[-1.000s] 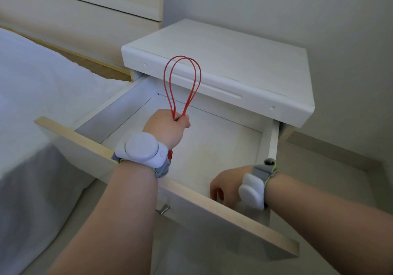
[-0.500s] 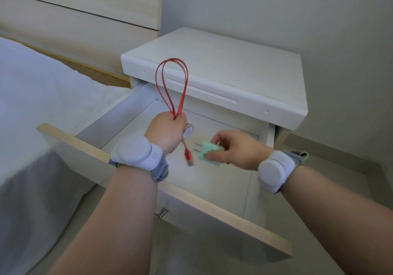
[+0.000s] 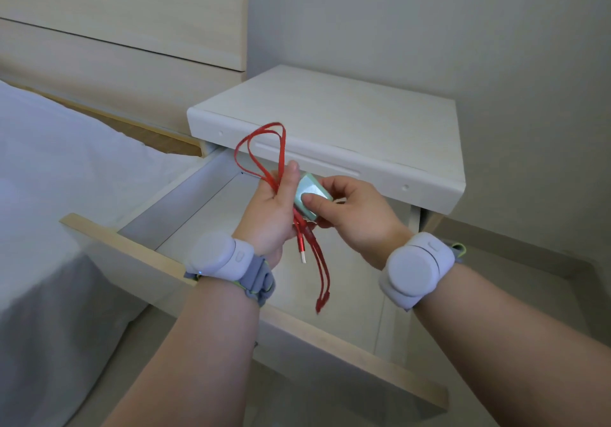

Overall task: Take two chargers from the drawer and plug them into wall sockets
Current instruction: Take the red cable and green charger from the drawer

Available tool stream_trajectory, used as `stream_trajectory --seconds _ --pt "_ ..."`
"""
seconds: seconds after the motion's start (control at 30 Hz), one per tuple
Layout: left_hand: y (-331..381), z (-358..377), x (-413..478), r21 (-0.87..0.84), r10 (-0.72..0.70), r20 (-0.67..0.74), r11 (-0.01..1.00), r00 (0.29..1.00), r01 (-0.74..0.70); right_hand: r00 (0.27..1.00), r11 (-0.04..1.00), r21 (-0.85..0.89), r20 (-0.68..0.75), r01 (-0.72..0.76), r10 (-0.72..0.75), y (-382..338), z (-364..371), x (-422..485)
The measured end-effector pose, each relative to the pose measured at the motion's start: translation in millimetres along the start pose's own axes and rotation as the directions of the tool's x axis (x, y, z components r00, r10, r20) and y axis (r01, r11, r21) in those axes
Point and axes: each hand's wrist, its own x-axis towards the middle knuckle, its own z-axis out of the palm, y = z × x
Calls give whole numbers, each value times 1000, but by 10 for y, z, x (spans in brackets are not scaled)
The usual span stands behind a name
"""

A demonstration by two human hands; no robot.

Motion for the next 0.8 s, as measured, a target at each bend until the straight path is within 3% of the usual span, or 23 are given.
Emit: stream_trajectory --seconds 0.13,0.27,0.37,0.47,0.63,0.8 --pt "35 -7 -24 -12 67 29 998 997 -66 999 993 -117 36 36 -32 -39 29 -36" --pt "80 -130 63 -68 2 -287 997 958 -23 980 970 -230 156 -84 122 57 -25 -132" --pt "154 -298 92 -30 -40 -488 999 872 29 866 834 -545 374 -85 332 138 -45 -283" --pt "261 -365 69 -141 -53 -524 990 850 -25 712 703 -709 523 58 469 193 59 -435" --pt "375 -269 15 -372 -52 -473 917 879 -145 739 644 -741 539 189 404 171 117 -421" --pt "511 -218 -58 -488 -30 -385 855 923 -176 812 620 -759 482 199 329 162 50 -373"
